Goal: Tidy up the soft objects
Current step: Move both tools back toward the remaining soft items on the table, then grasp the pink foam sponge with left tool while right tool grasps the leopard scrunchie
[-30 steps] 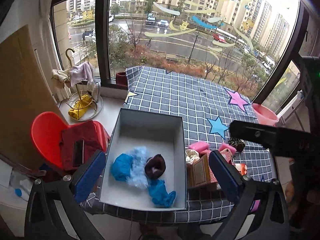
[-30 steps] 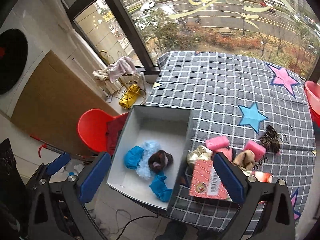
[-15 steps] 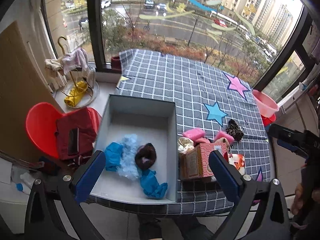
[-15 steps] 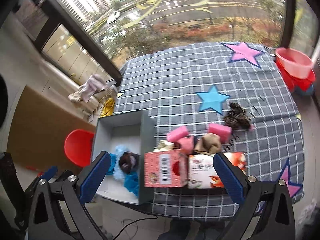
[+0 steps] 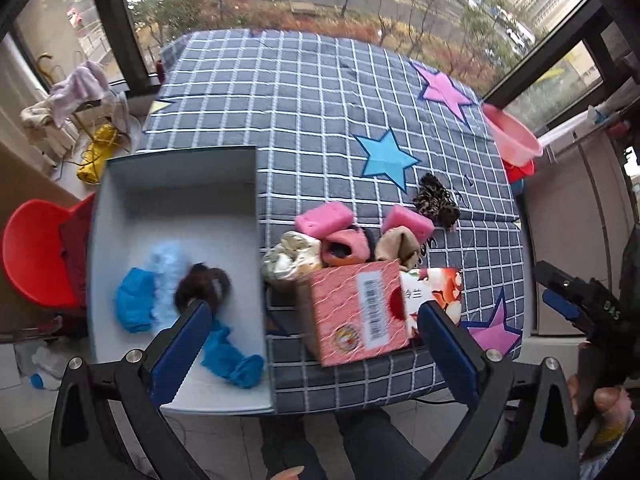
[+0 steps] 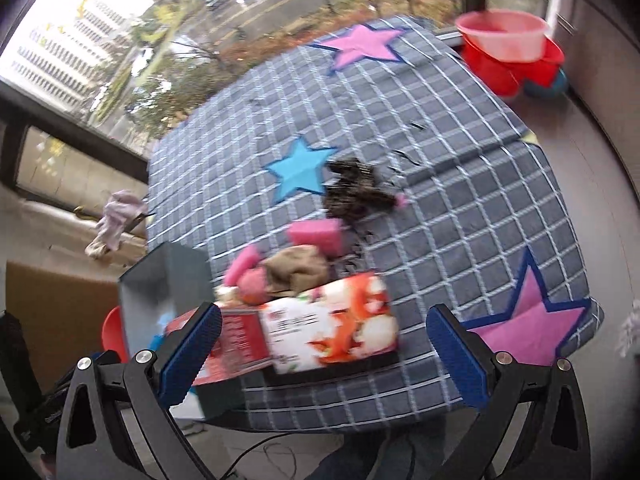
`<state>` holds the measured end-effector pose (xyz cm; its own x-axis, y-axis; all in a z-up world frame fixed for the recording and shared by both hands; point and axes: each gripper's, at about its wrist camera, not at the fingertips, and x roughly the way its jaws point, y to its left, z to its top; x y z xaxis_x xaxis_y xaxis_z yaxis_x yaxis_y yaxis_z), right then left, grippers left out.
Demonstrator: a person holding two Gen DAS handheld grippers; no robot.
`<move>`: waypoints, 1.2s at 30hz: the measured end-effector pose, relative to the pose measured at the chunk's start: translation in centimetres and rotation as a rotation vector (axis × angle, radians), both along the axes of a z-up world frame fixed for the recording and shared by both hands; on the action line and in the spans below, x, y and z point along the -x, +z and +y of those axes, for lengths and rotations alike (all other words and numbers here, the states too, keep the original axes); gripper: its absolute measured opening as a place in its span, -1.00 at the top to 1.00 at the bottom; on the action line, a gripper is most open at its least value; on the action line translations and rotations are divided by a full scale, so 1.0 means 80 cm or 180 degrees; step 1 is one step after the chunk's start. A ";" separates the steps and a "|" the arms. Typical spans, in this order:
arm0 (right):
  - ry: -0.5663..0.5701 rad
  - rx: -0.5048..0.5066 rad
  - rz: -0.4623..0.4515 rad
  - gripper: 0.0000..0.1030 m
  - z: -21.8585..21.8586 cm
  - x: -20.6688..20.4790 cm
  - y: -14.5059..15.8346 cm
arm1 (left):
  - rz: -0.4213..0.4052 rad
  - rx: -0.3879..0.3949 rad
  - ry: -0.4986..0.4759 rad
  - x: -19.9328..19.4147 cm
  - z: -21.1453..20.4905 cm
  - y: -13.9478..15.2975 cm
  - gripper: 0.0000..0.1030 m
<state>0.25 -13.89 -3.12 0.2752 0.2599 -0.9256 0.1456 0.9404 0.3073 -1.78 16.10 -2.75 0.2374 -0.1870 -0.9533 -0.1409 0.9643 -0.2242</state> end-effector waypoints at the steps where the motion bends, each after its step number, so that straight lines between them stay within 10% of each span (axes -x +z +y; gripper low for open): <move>1: -0.0037 -0.0001 0.0042 -1.00 -0.009 -0.005 -0.008 | 0.0021 -0.0023 -0.0012 -0.008 -0.007 -0.003 -0.99; 24: 0.0900 0.0774 0.0613 -1.00 0.059 -0.208 -0.224 | 0.0241 -0.0682 -0.0140 -0.105 -0.133 -0.062 -0.99; 25: 0.0956 0.0832 0.0617 -0.93 0.061 -0.208 -0.228 | 0.0249 -0.0704 -0.0153 -0.108 -0.138 -0.065 -0.99; 28: 0.1080 0.0855 0.0630 0.13 0.052 -0.206 -0.234 | 0.0240 -0.0787 -0.0242 -0.120 -0.160 -0.077 -0.99; 36: 0.0720 0.0353 0.0630 0.33 -0.052 -0.201 -0.208 | 0.0311 -0.1095 -0.0571 -0.167 -0.224 -0.142 -0.99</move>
<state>16.35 -18.07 -19.78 0.0336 0.1886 -0.9815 -0.0242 0.9819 0.1878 11.55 -1.86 -14.11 0.1350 0.1169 -0.9839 0.0318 0.9920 0.1223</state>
